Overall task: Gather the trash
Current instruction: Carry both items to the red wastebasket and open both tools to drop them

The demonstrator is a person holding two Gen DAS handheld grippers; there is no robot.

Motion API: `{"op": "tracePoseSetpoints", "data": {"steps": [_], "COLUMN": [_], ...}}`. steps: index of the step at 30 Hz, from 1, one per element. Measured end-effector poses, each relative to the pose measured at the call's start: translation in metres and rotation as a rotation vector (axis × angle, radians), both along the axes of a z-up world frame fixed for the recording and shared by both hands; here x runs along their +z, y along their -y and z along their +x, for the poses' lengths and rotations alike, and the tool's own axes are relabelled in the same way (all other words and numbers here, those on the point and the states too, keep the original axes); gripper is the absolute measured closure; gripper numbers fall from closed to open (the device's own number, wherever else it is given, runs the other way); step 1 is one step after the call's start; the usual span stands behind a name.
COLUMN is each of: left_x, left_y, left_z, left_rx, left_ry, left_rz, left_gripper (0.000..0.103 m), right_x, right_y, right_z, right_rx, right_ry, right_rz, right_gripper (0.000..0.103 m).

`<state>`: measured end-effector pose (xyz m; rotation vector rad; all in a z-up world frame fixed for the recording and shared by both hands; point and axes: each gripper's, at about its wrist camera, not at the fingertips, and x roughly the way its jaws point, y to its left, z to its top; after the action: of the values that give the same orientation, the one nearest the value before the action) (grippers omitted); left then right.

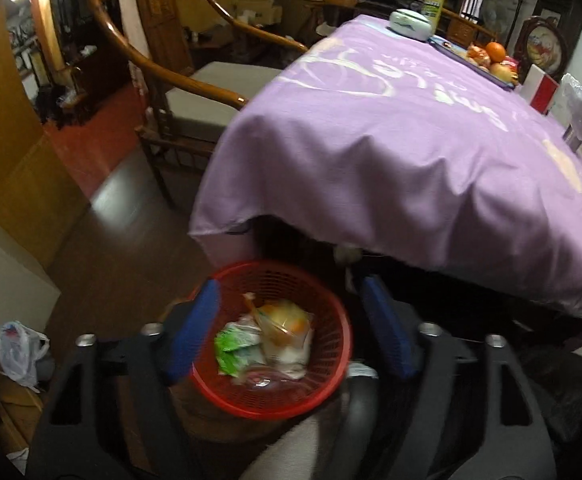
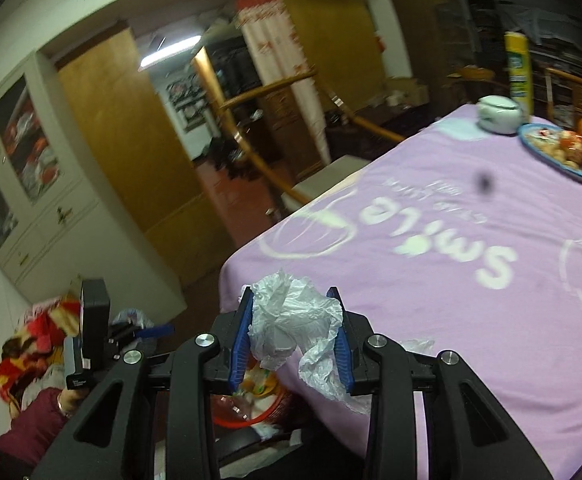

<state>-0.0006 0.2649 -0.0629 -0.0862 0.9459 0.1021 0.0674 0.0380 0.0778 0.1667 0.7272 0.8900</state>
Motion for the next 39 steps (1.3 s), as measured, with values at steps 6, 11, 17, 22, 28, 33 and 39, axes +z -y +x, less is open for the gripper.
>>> {"op": "tracePoseSetpoints", "data": {"steps": [6, 11, 17, 22, 28, 33, 39], "left_x": [0.021, 0.026, 0.015, -0.002, -0.021, -0.034, -0.04], "left_y": [-0.024, -0.048, -0.073, -0.095, -0.115, -0.127, -0.128], "left_z": [-0.016, -0.025, -0.029, -0.033, -0.039, -0.044, -0.044], "left_rx": [0.087, 0.158, 0.216, 0.266, 0.31, 0.342, 0.347], "left_ry": [0.109, 0.148, 0.133, 0.108, 0.073, 0.053, 0.038], "left_rz": [0.07, 0.082, 0.073, 0.06, 0.036, 0.013, 0.005], "left_gripper": [0.007, 0.007, 0.007, 0.007, 0.007, 0.007, 0.007], "right_x": [-0.005, -0.018, -0.041, -0.066, -0.097, -0.109, -0.108], "right_y": [-0.053, -0.091, -0.144, -0.191, -0.239, -0.257, -0.256], "right_z": [-0.016, -0.026, -0.037, -0.049, -0.053, -0.052, -0.047], "right_rx": [0.107, 0.189, 0.308, 0.4, 0.468, 0.472, 0.452], "right_ry": [-0.023, -0.057, -0.115, -0.16, -0.211, -0.229, -0.227], "right_rz": [-0.047, -0.093, -0.157, -0.226, -0.314, -0.35, -0.349], "right_gripper": [0.068, 0.068, 0.068, 0.067, 0.06, 0.047, 0.046]}}
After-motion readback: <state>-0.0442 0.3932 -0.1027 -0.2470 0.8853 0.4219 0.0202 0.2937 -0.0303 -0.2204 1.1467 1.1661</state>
